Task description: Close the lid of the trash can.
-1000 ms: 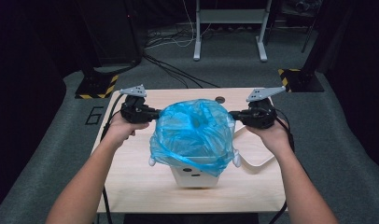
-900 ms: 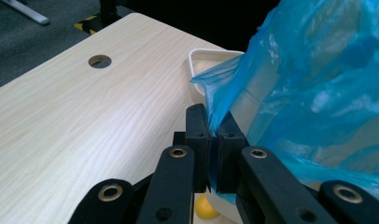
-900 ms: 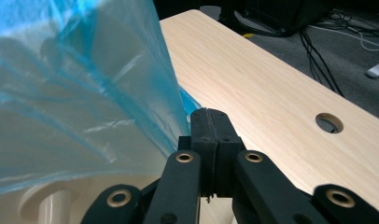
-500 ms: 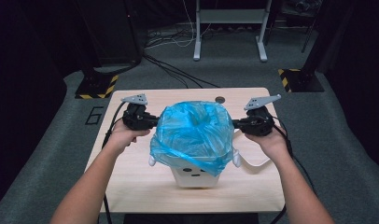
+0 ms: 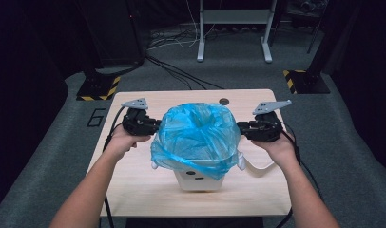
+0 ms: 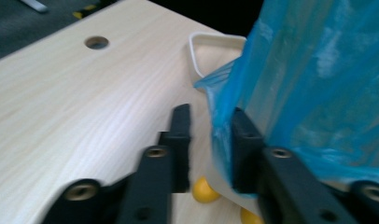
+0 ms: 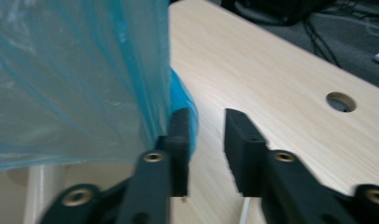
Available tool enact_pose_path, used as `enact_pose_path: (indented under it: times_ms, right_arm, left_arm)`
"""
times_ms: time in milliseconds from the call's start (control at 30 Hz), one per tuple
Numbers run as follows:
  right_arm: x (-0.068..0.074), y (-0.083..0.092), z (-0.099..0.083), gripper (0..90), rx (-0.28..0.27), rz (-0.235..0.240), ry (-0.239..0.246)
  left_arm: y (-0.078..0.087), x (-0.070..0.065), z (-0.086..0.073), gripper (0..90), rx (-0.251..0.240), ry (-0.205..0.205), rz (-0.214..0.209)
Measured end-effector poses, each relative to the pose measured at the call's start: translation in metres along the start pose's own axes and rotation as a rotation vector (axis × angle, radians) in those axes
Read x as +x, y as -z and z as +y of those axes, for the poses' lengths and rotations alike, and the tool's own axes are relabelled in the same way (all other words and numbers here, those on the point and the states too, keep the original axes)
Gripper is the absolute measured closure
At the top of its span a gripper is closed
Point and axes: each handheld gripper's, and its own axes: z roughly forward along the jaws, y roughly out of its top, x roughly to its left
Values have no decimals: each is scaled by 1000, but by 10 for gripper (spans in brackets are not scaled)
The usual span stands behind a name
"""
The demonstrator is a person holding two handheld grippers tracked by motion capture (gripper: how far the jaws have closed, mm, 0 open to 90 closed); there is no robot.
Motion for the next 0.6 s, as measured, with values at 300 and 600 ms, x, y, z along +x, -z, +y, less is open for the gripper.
enact_pose_path:
  times_ms: [300,600]
  right_arm:
    - [-2,42,-5,567,-86,-53,-19]
    - [32,80,-3,550,-161,35,37]
  left_arm:
    - [51,-6,4,478,-113,-10,83]
    - [79,-34,2,451,-151,-46,15]
